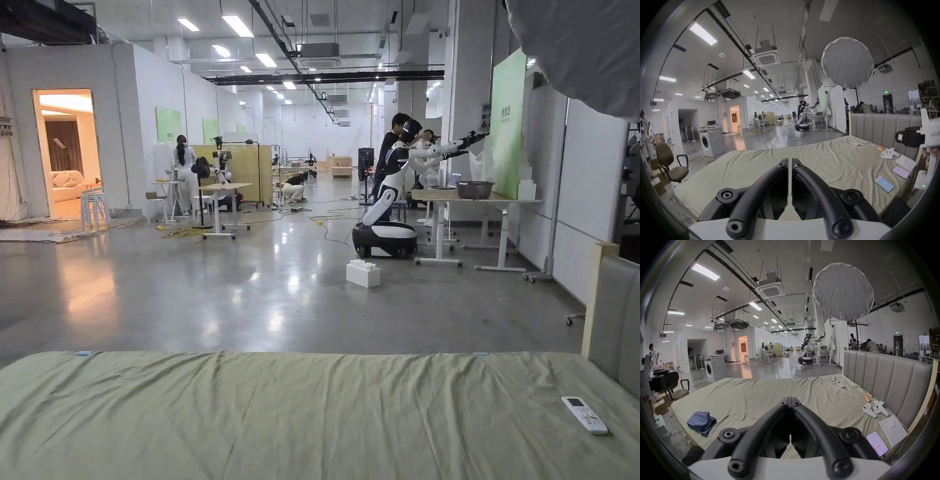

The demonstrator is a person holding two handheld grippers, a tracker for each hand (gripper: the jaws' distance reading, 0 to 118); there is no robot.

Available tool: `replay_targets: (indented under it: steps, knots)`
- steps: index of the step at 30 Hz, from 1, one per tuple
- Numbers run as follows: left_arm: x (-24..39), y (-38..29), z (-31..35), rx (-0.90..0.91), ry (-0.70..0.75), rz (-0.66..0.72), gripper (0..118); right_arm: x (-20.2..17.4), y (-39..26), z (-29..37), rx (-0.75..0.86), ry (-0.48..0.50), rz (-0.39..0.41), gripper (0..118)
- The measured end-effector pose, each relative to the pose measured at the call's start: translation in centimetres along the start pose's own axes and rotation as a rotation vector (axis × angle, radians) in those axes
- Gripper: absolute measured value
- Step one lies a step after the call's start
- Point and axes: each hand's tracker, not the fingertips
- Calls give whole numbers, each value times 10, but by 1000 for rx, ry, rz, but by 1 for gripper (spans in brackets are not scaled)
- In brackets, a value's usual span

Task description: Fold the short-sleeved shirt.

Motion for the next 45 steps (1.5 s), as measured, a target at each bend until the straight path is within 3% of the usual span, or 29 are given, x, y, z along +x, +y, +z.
replay_targets:
  steps: [7, 12, 18, 20, 21, 24, 25, 27, 30, 32, 34, 36, 45]
  knots:
    - [-1, 1, -2, -8, -65, 168, 4, -7, 2, 1, 7, 4, 17, 0]
    - [4, 3, -4, 3, -63, 126, 4, -13, 3, 1, 12, 14, 56, 0]
    - [7, 1, -3, 27, -83, 129, 5, -10, 4, -1, 14, 25, 40, 6]
    - [6, 3, -3, 31, -86, 136, 18, -9, 5, 0, 14, 25, 40, 7]
    - [6, 3, -3, 25, -89, 147, 29, -9, 7, 0, 12, 22, 39, 14]
    - [7, 3, -4, 16, -74, 146, 63, -8, 12, 4, 12, 20, 35, 69]
    - [7, 3, -4, 13, -66, 144, 65, -8, 12, 5, 14, 15, 37, 82]
    - [6, 2, -4, 18, -70, 150, 66, -9, 13, 7, 44, -1, 52, 92]
    - [6, 3, -3, 22, -76, 161, 67, -8, 14, 7, 46, 3, 46, 96]
    - [6, 3, -3, 24, -60, 153, 80, -8, 12, 7, 52, 10, 42, 102]
    - [5, 2, -4, 19, -61, 142, 105, -9, 11, 7, 52, 9, 34, 109]
    - [5, 2, -3, 26, -67, 133, 116, -11, 11, 7, 58, 7, 35, 116]
    - [5, 2, 0, 33, -48, 142, 118, -13, 12, 11, 91, 7, 67, 118]
